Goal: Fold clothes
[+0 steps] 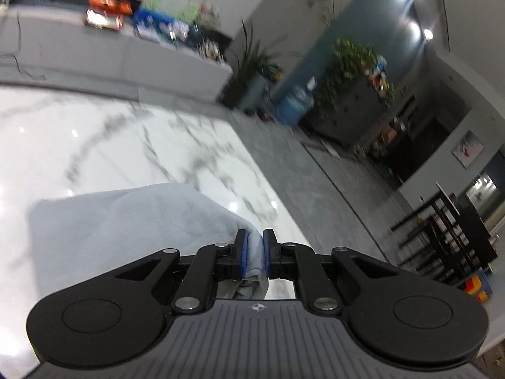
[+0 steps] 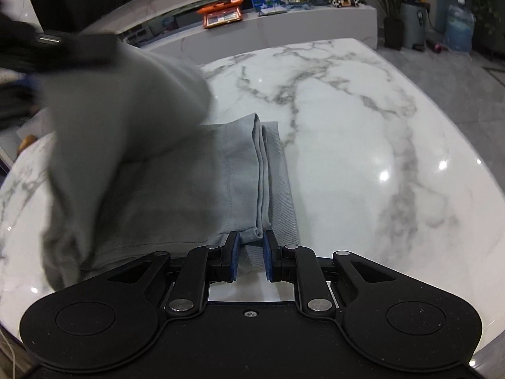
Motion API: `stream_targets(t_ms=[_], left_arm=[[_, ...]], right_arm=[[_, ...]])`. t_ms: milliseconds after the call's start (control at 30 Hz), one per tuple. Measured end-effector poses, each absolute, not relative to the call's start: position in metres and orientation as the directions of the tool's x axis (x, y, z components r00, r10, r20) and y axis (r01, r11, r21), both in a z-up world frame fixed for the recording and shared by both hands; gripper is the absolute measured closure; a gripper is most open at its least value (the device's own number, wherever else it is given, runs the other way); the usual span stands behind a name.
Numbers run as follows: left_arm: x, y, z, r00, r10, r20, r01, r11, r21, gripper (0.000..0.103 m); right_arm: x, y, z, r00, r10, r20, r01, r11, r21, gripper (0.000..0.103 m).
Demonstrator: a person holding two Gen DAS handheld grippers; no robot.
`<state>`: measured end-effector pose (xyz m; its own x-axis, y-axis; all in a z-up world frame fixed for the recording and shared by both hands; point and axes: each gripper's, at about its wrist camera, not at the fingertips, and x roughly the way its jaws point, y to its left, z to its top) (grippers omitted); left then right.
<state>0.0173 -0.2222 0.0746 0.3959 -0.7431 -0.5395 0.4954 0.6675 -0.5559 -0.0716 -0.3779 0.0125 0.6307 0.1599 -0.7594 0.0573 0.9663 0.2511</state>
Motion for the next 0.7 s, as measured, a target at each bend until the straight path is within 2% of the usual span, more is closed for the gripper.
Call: stream_targets(t_ms=[333, 700], left_arm=[[0.021, -0.263, 0.032, 0.277, -0.700, -0.659, 0.494, 0.692, -0.527, 0.094], [0.016, -0.268, 0.023, 0.240, -0.668, -0.704, 0.497, 0.708, -0.502, 0.092]], right_arm=[[-0.073, -0.384, 0.013, 0.629, 0.192, -0.753, 0.044, 0.959, 0.281, 0.088], [-0.078, -0.384, 0.016, 0.616, 0.198, -0.763, 0.045, 0.957, 0.286, 0.088]])
